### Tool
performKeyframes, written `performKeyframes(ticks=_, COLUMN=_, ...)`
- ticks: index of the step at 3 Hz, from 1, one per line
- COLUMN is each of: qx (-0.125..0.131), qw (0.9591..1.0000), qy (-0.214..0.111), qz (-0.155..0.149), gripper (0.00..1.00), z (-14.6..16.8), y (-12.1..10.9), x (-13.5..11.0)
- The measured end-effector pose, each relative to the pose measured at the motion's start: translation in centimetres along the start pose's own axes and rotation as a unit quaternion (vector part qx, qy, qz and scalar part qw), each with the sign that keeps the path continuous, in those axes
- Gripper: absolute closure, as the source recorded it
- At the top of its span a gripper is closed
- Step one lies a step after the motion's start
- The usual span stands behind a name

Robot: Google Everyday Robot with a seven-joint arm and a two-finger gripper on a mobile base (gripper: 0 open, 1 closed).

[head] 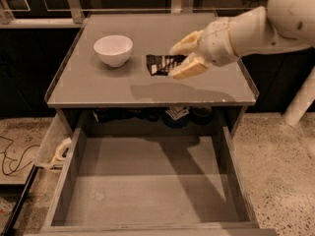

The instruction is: Pick rxbar chocolate from top drawer and place on counter

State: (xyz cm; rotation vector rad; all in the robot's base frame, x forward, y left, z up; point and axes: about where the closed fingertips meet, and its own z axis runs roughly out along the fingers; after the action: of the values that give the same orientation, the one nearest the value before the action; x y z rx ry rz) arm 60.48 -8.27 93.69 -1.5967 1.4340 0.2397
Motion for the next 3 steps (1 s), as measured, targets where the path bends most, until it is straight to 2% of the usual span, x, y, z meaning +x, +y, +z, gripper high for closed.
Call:
performKeyframes(ticks=1, qx=-0.011, qw=0.9995, qy=-0.021, qz=0.022, gripper=1.00, z=3.0, y=-2.8, x=0.4)
performKeyframes(ticks=2, qx=0.001, qw=0.9978, qy=-0.022, qz=0.062, gripper=1.00, z=4.8, y=-5.6, x=2.4)
performKeyframes(ticks=3, qx=0.018, qw=0.9943, qy=-0.016, qz=0.104, gripper=1.00, z=5.5, y=-7.2, x=4.0)
